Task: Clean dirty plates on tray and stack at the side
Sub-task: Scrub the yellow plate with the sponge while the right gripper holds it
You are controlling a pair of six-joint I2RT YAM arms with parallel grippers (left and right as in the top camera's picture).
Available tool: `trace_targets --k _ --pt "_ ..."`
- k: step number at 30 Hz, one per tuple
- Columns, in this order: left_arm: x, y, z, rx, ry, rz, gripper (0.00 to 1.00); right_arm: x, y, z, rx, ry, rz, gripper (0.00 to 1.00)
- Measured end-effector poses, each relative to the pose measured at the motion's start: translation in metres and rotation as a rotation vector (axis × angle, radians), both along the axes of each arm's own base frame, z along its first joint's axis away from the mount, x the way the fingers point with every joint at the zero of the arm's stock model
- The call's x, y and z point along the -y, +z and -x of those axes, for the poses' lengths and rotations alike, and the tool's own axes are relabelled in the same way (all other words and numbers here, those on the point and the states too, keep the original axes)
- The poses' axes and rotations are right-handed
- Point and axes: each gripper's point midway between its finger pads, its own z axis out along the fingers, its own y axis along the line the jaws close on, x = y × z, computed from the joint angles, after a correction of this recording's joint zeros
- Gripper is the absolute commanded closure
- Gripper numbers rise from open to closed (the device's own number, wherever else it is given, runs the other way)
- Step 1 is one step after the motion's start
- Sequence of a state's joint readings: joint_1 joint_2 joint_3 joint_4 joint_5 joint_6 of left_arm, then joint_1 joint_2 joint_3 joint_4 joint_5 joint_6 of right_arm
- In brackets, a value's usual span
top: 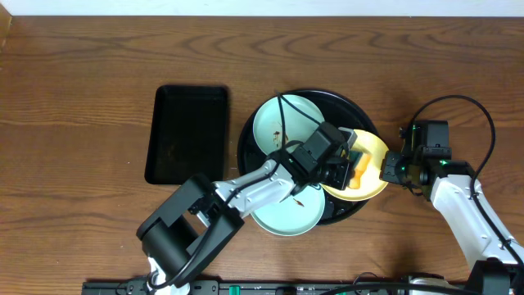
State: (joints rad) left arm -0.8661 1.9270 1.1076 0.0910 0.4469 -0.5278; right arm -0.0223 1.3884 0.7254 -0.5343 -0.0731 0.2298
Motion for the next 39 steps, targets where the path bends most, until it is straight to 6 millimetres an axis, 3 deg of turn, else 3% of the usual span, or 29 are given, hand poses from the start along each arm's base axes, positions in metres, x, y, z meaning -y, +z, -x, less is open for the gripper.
trace_targets --k 6,11,22,26,34,39 --pt "0.005 -0.014 0.008 -0.014 -0.018 -0.018 0.93 0.0 0.0 0.001 -0.002 0.001 -0.001 0.99" --pt "0.0 -0.022 0.001 -0.015 0.007 -0.051 0.93 0.0 -0.001 0.002 -0.009 0.004 -0.001 0.99" --pt "-0.04 -0.027 -0.053 -0.008 0.174 -0.082 0.92 -0.001 -0.004 0.009 -0.038 0.009 -0.005 0.99" --pt "-0.048 -0.028 -0.062 -0.016 0.211 -0.083 0.93 -0.002 -0.004 0.01 -0.042 0.01 -0.006 0.99" --pt "-0.047 -0.02 -0.061 -0.028 0.212 -0.062 0.92 -0.002 -0.004 0.01 -0.043 0.01 -0.006 0.99" --pt "-0.062 0.013 -0.063 0.039 0.237 -0.093 0.93 -0.002 -0.004 0.011 -0.046 0.01 -0.007 0.99"
